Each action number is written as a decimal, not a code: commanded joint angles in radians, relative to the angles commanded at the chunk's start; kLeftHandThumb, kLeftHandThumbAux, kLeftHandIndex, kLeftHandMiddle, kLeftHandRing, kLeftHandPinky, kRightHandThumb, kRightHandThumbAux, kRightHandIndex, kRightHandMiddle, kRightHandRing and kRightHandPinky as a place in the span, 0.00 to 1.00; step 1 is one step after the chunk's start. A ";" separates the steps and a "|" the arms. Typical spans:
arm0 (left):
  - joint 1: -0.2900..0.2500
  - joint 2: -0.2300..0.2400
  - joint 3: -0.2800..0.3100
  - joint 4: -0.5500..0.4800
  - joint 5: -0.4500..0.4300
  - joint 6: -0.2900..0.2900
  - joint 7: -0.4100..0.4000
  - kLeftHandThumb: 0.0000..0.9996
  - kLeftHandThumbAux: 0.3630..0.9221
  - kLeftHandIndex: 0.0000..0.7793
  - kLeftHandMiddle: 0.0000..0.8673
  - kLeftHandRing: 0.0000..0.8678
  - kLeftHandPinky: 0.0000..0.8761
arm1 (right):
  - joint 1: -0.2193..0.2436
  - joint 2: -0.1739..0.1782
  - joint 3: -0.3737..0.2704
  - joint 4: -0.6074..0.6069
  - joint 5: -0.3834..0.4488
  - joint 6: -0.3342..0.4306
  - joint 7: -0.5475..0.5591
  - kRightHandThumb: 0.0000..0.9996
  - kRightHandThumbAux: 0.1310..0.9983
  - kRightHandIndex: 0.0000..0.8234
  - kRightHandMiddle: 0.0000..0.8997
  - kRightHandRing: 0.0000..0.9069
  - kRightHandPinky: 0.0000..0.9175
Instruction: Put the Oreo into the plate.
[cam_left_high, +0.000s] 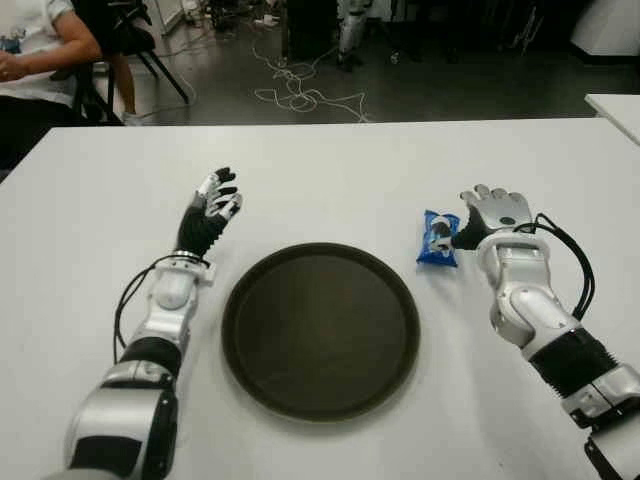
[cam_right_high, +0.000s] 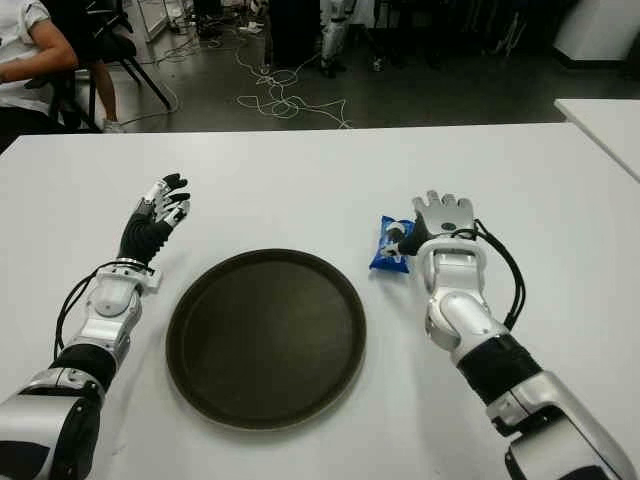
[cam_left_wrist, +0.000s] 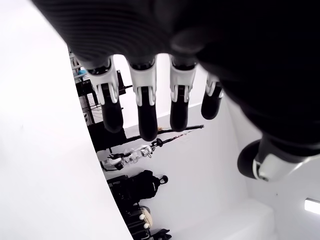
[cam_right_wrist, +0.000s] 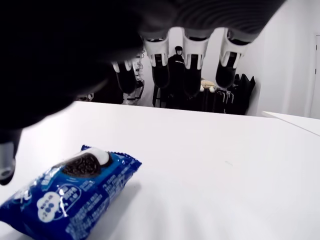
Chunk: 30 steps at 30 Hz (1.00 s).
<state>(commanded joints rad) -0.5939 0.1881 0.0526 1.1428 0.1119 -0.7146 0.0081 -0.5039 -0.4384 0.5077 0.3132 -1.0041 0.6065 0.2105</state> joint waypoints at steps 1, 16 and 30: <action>0.000 0.000 0.000 0.000 0.001 -0.001 0.000 0.48 0.19 0.13 0.17 0.18 0.22 | -0.003 0.003 -0.003 0.008 0.003 0.000 0.000 0.00 0.33 0.07 0.08 0.11 0.16; -0.001 -0.004 0.007 0.000 -0.012 -0.001 -0.015 0.47 0.19 0.15 0.18 0.17 0.21 | -0.033 0.062 -0.029 0.133 0.039 -0.016 -0.045 0.00 0.38 0.07 0.09 0.16 0.28; 0.002 -0.003 -0.005 0.000 0.006 -0.016 0.002 0.47 0.20 0.14 0.16 0.17 0.22 | -0.067 0.086 -0.010 0.229 0.053 -0.048 -0.071 0.00 0.39 0.05 0.07 0.15 0.31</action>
<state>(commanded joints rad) -0.5920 0.1853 0.0474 1.1430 0.1183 -0.7305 0.0104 -0.5705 -0.3522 0.4982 0.5417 -0.9511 0.5585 0.1391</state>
